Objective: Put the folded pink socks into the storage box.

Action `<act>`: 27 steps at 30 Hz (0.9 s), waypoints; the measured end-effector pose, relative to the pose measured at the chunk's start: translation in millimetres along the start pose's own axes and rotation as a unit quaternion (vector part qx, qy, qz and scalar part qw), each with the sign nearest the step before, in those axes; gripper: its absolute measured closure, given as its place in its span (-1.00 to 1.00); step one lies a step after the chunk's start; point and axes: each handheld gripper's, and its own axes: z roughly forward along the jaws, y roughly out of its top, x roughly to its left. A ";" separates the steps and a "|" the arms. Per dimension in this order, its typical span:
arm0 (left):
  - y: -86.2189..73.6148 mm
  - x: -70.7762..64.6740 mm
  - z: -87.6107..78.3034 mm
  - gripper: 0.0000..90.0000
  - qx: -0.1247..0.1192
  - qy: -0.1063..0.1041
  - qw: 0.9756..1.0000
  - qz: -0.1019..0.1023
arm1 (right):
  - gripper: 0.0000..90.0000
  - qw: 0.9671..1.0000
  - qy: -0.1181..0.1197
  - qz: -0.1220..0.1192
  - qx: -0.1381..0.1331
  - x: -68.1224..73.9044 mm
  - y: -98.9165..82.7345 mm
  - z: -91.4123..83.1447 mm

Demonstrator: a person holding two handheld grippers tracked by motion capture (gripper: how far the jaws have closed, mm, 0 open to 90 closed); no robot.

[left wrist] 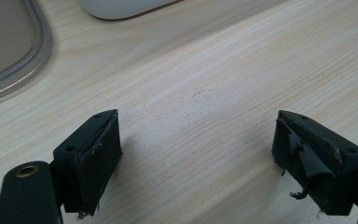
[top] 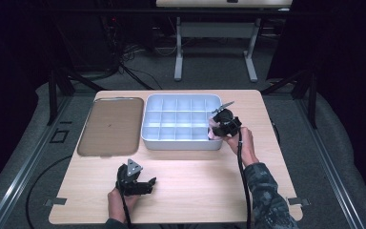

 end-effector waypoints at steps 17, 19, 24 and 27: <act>0.0 0.0 0.0 -0.66 0.000 0.000 1.000 0.000 | 0.57 0.999 0.046 0.024 -0.009 -5.9 -7.7 -8.5; 0.0 0.1 -0.1 -0.66 0.001 0.000 1.000 0.001 | 0.57 0.998 0.052 0.029 -0.005 -6.3 -8.5 -5.6; 0.0 0.0 0.0 -0.66 0.000 0.000 1.000 0.000 | 0.47 0.997 0.061 0.041 -0.007 -7.1 -9.6 -7.5; 0.0 0.0 0.0 -0.66 0.000 0.000 1.000 0.000 | 0.38 0.997 0.066 0.046 -0.014 -8.0 -10.1 -11.7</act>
